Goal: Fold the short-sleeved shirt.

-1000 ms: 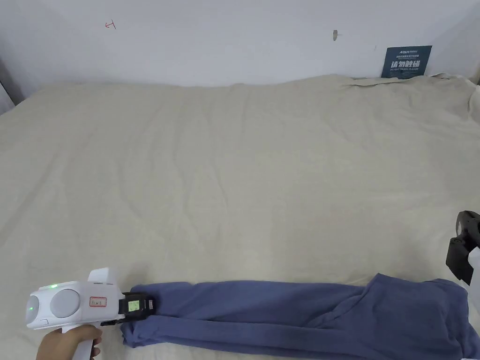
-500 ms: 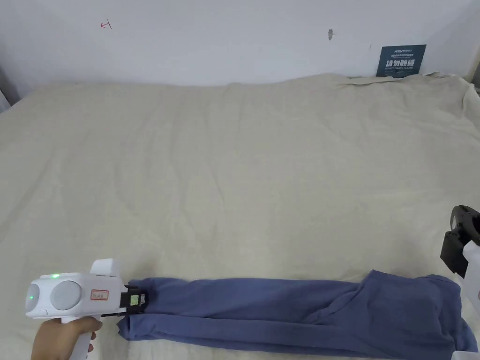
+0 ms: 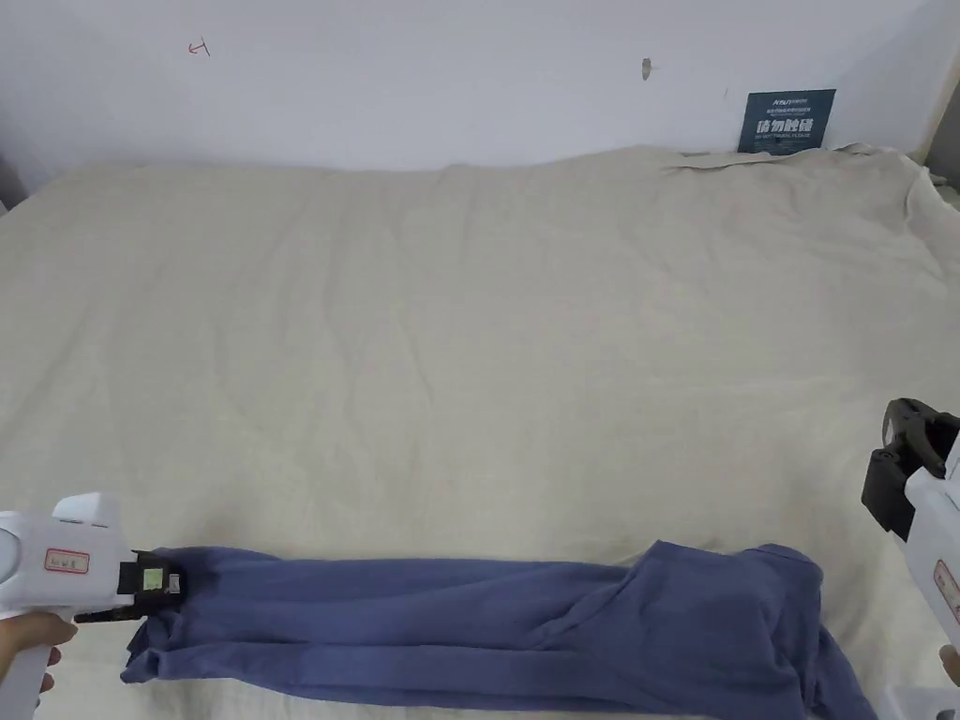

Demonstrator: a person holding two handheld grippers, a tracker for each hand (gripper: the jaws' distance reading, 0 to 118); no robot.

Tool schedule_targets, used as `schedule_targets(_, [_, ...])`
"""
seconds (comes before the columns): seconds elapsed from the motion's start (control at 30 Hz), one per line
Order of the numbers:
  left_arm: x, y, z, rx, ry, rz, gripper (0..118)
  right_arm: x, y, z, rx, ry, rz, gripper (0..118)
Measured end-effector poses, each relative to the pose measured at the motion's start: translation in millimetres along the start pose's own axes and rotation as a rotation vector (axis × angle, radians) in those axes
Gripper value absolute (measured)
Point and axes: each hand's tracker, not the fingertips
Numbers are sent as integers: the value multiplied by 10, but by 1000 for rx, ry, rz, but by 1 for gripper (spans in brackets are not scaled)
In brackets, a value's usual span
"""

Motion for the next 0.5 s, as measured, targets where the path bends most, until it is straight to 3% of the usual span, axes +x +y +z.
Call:
schedule_targets(0.2, [446, 128, 147, 2, -157, -17, 3, 0, -9, 30, 4, 11, 1, 1])
schedule_targets(0.33, [951, 175, 114, -38, -235, -132, 3, 29, -19, 74, 9, 14, -1, 1])
schedule_targets(0.43, [972, 160, 111, -73, -274, -175, 3, 70, -23, 107, 12, 10, -11, 1])
schedule_targets(0.47, [1522, 63, -93, -87, -298, -185, 3, 84, -25, 121, 13, 8, -11, 1])
schedule_targets(0.5, [1522, 56, -99, -91, -307, -194, 3, 95, -25, 134, 14, 5, -11, 1])
